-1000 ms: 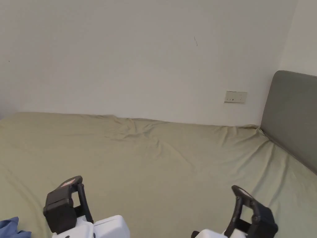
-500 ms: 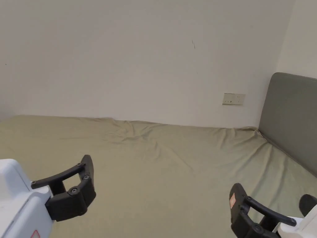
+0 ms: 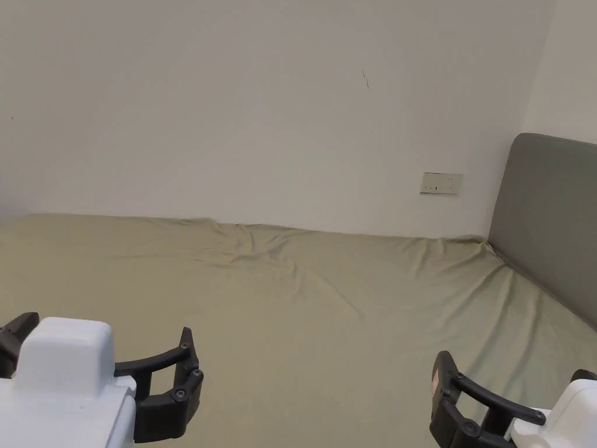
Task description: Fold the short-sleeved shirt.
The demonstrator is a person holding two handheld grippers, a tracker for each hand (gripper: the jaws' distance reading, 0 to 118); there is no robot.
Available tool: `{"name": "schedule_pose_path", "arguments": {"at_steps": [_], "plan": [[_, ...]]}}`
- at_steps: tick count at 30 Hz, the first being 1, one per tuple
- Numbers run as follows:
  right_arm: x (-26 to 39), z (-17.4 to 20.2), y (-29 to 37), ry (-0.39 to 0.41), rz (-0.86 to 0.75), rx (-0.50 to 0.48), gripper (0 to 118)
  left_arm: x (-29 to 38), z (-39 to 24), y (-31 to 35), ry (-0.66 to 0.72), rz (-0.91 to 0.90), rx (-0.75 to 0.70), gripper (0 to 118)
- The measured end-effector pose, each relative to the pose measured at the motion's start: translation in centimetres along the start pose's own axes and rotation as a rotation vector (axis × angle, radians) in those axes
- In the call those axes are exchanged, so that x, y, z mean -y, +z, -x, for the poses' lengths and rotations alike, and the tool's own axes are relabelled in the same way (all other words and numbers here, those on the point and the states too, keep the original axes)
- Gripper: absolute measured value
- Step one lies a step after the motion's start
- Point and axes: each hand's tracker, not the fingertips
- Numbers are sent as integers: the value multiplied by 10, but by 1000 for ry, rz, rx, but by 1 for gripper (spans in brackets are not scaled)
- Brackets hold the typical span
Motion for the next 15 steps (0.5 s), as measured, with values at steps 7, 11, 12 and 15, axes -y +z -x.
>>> {"name": "schedule_pose_path", "arguments": {"at_steps": [7, 11, 12, 15], "plan": [[0, 4, -1, 39, -5, 23, 118, -4, 0, 0, -18, 61, -30, 118], [1, 3, -1, 41, -3, 15, 118, -3, 10, 3, 102, 30, 20, 118], [1, 3, -1, 40, -4, 12, 118, -3, 12, 5, 111, 13, 31, 118], [2, 3, -1, 36, -4, 8, 118, -5, 11, 8, 127, -10, 19, 118]]}}
